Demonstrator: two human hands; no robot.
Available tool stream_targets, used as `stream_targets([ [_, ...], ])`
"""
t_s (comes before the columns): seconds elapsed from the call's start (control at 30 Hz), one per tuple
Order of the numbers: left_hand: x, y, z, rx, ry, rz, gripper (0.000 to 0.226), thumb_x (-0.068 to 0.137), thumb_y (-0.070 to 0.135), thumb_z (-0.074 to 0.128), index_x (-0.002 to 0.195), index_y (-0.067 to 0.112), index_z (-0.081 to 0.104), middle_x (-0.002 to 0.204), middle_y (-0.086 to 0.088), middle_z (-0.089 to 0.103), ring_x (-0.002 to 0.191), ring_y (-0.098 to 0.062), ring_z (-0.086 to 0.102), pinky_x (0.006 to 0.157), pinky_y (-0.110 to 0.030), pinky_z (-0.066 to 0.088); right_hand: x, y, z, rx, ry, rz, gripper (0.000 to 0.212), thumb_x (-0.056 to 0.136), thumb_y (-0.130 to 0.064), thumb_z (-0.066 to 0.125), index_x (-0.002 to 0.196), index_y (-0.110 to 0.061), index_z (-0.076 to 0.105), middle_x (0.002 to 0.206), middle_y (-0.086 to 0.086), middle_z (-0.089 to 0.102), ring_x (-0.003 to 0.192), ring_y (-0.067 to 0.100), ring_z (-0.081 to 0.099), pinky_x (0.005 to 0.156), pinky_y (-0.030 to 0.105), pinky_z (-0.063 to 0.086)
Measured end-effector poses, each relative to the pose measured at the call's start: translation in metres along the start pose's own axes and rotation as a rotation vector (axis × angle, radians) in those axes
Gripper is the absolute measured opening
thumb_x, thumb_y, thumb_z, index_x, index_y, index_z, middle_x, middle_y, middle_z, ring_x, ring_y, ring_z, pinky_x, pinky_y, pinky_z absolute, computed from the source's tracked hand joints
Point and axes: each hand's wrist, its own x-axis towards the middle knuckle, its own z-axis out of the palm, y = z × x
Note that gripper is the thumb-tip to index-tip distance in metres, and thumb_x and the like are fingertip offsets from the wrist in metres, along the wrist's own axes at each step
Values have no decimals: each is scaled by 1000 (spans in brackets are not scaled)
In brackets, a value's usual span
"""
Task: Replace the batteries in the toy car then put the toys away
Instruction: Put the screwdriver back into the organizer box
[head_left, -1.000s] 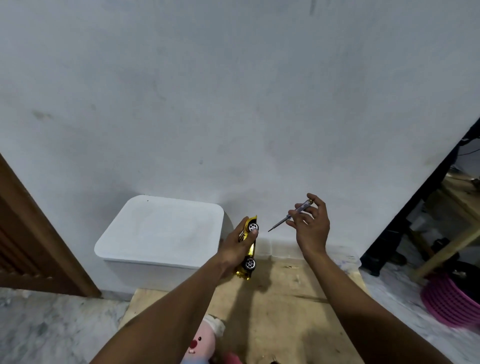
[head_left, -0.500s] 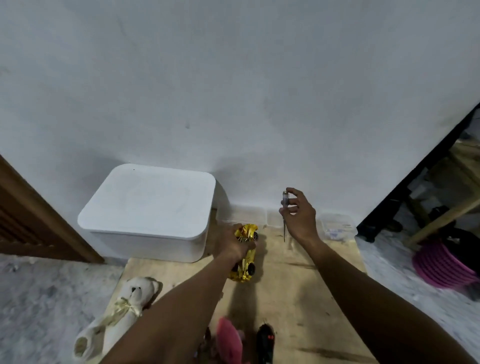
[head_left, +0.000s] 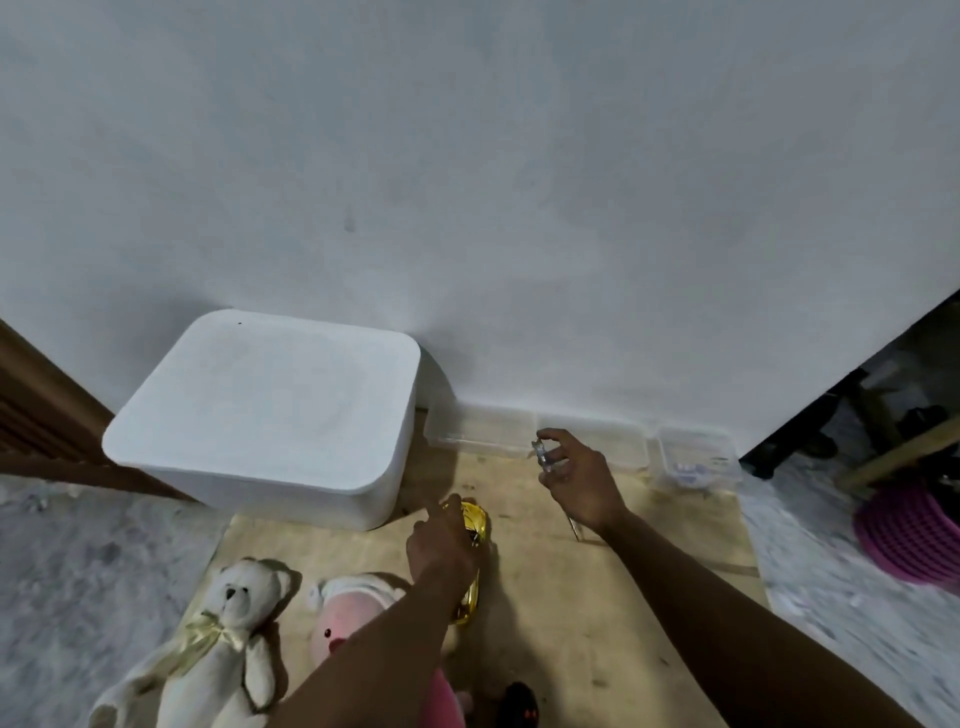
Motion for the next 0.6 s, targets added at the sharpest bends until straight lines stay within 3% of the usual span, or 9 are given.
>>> stream_targets([
  [0.1,6,-1,5,77,-23,8,76,83,65,56,143,27,30,144,-6,36,125,-31,49,89,-40,50,7,3,3,-4,-32,9,53,78,-7,71,117,-39,59,93,-6,73,80,13,70,76,33,59],
  [0.23,18,10,-12,105,36,97,68,79,70,55,131,30,37,136,-3,39,128,-29,41,93,-43,50,21,-5,4,-46,-22,20,43,84,-8,62,120,-32,61,102,-4,72,90,21,68,78,31,54],
  [0.43,68,31,-57,239,108,275,52,90,31,63,136,18,42,137,-9,43,128,-29,42,95,-38,52,54,-23,14,-367,-161,-22,44,85,-21,61,129,-25,57,125,-2,62,111,24,60,91,30,46],
  [0.6,100,41,-73,445,87,313,50,90,14,60,136,15,44,136,-10,44,128,-29,41,100,-37,48,78,-28,34,-622,-238,-129,49,85,-22,66,132,-20,54,127,0,49,99,28,64,84,34,51],
])
